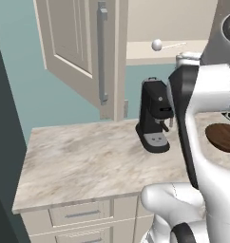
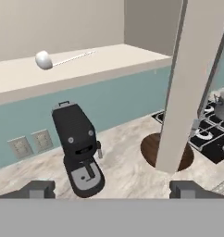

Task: Open the cabinet and move the ladle to the pot. Then close the cabinet.

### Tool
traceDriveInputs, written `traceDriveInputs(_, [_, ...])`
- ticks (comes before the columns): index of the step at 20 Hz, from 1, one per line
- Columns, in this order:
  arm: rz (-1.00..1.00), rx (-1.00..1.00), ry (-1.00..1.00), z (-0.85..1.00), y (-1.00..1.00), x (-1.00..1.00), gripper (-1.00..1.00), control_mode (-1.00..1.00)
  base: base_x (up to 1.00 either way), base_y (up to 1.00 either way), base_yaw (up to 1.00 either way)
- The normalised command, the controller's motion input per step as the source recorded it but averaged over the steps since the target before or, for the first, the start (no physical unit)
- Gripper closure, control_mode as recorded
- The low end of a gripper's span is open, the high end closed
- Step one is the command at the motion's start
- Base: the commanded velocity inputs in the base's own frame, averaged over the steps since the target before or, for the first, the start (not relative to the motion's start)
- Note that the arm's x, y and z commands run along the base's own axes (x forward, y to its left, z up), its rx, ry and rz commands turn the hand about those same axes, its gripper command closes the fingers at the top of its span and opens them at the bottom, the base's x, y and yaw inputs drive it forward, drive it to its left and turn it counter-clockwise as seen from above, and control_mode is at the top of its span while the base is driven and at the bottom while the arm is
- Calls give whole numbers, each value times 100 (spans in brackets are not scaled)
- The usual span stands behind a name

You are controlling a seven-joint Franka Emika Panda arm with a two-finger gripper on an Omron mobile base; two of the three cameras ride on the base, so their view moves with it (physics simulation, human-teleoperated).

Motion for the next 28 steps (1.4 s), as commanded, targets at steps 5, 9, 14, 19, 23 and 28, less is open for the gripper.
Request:
traceDriveInputs(5, [-6, 2, 8, 0, 0, 74, -100, -100, 0, 0, 0])
traceDriveInputs(9, [-10, 0, 0, -1, -1, 78, -100, -100, 0, 0, 0])
traceDriveInputs(14, [-11, 0, 0, -7, -9, 86, -100, -100, 0, 0, 0])
traceDriveInputs(19, [-12, -1, 0, -1, -18, 67, -100, -100, 0, 0, 0])
traceDriveInputs(23, [-19, -6, -5, 0, -39, 47, -100, -100, 0, 0, 0])
traceDriveInputs(28, [-21, -7, -6, 0, -45, 36, -100, -100, 0, 0, 0])
